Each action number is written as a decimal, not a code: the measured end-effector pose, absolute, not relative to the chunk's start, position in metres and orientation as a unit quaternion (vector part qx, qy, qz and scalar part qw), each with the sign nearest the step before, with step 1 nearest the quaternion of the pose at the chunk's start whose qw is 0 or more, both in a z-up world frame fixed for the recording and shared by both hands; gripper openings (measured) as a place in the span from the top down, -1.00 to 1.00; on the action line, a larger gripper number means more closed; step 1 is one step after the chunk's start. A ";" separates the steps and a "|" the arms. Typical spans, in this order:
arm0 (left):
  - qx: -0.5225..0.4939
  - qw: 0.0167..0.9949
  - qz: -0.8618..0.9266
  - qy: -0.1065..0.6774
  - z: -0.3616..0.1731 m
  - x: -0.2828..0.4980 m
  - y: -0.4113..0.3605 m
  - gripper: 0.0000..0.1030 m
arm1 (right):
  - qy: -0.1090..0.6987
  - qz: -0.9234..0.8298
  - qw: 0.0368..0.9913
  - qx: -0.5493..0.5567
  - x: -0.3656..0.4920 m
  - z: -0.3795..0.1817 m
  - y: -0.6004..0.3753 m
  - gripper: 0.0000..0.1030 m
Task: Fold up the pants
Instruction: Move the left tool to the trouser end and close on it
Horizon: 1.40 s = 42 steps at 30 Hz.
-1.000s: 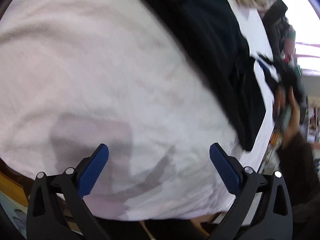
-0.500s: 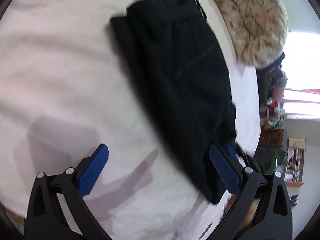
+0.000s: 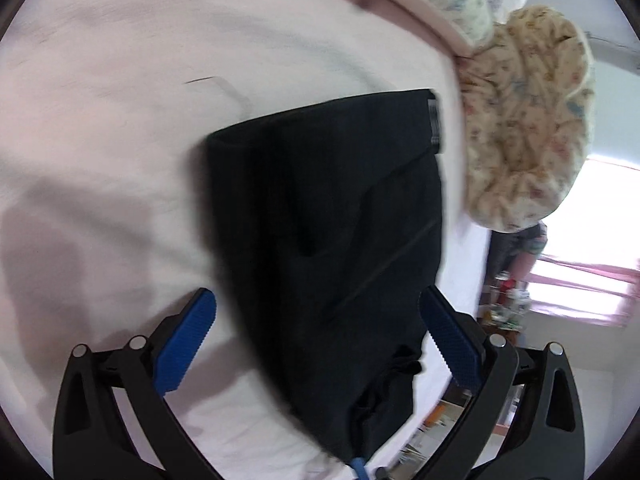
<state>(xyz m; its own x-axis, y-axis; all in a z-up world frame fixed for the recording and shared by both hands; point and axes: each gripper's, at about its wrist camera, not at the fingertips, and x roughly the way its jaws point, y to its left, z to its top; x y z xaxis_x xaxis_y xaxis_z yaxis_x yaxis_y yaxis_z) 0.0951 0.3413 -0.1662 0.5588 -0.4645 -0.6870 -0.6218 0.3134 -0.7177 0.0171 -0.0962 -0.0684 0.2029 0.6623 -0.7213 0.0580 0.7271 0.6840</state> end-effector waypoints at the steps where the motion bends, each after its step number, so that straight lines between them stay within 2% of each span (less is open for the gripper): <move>1: -0.580 0.667 0.054 0.465 -0.164 0.097 0.341 -0.96 | 0.596 0.214 0.713 0.301 0.015 -0.068 -0.092 -0.19; 5: -0.566 0.663 0.053 0.487 -0.172 0.106 0.341 -0.96 | 0.594 0.217 0.712 0.305 0.014 -0.066 -0.094 -0.19; 13: -0.617 0.659 0.021 0.431 -0.178 0.109 0.346 -0.94 | 0.597 0.243 0.699 0.311 0.008 -0.067 -0.089 -0.19; 14: -0.621 0.658 0.018 0.427 -0.179 0.108 0.347 -0.86 | 0.599 0.245 0.696 0.310 0.007 -0.068 -0.087 -0.19; 16: -0.624 0.653 0.019 0.429 -0.184 0.104 0.348 -0.38 | 0.604 0.249 0.690 0.311 0.004 -0.071 -0.083 -0.21; 17: -0.620 0.653 0.026 0.434 -0.187 0.102 0.349 0.08 | 0.607 0.250 0.687 0.311 0.003 -0.072 -0.081 -0.22; 18: -0.619 0.654 0.024 0.434 -0.188 0.101 0.349 0.27 | 0.610 0.252 0.684 0.311 0.002 -0.073 -0.079 -0.22; 20: -0.627 0.657 0.013 0.418 -0.188 0.096 0.349 0.37 | 0.615 0.256 0.679 0.310 0.001 -0.075 -0.074 -0.22; 25: -0.612 0.670 0.021 0.419 -0.188 0.094 0.348 0.45 | 0.622 0.257 0.672 0.307 0.000 -0.079 -0.069 -0.22; 27: -0.603 0.679 0.019 0.418 -0.184 0.094 0.347 0.61 | 0.622 0.256 0.673 0.307 0.000 -0.077 -0.069 -0.22; 30: -0.584 0.701 0.010 0.409 -0.171 0.094 0.343 0.70 | 0.621 0.253 0.676 0.305 0.000 -0.076 -0.071 -0.22; 42: -0.458 0.798 -0.086 0.382 -0.082 0.100 0.300 0.73 | 0.611 0.232 0.679 0.335 -0.008 -0.076 -0.104 -0.22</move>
